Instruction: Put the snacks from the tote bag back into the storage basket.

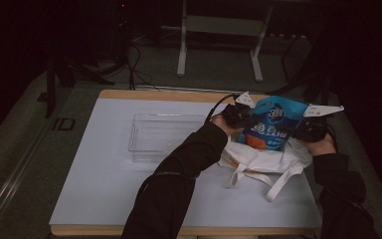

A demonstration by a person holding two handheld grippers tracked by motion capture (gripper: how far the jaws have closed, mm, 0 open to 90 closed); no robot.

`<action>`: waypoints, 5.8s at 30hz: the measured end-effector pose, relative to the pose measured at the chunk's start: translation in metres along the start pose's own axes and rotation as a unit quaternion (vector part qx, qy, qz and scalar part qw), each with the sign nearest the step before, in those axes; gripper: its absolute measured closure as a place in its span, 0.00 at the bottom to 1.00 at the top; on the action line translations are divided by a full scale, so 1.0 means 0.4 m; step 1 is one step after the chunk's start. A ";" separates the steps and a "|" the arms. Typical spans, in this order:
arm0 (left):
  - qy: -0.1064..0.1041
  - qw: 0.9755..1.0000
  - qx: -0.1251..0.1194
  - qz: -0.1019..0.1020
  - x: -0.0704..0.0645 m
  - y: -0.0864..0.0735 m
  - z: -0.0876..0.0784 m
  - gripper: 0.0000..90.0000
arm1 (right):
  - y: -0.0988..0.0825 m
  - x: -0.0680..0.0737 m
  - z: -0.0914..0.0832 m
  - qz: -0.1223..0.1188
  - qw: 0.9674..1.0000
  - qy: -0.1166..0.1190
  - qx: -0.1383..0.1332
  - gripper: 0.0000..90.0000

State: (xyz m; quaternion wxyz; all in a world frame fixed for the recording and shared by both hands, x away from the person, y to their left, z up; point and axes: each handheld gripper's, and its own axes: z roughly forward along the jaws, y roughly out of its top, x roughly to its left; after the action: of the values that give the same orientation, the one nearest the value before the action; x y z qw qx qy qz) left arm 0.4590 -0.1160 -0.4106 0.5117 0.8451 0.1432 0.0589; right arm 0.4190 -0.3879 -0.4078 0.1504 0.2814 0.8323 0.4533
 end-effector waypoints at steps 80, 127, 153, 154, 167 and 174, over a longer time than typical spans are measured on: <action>-0.017 0.997 -0.053 0.054 -0.055 0.093 -0.532 1.00 | 0.394 0.265 -0.016 -0.118 0.987 0.101 -0.043 0.97; 0.050 0.998 -0.031 0.006 0.046 -0.156 -0.783 1.00 | 0.496 0.423 0.343 -0.143 0.976 0.161 -0.028 0.97; 0.048 0.998 -0.039 -0.014 0.104 -0.209 -0.724 1.00 | 0.446 0.392 0.401 -0.123 0.982 0.141 -0.015 0.97; 0.049 0.998 -0.036 -0.017 0.106 -0.216 -0.717 1.00 | 0.440 0.393 0.405 -0.124 0.982 0.139 -0.010 0.97; 0.037 0.998 -0.030 -0.030 0.115 -0.264 -0.689 1.00 | 0.392 0.382 0.438 -0.104 0.983 0.152 -0.005 0.97; 0.027 0.998 -0.039 -0.039 0.117 -0.305 -0.673 1.00 | 0.363 0.384 0.456 -0.101 0.983 0.155 0.001 0.97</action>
State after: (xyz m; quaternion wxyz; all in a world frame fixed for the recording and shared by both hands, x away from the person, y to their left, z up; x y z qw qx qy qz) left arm 0.4154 0.1794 -0.3939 0.5425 0.8162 0.1870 0.0670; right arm 0.4371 -0.1102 -0.3843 0.0642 0.1228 0.8702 0.4729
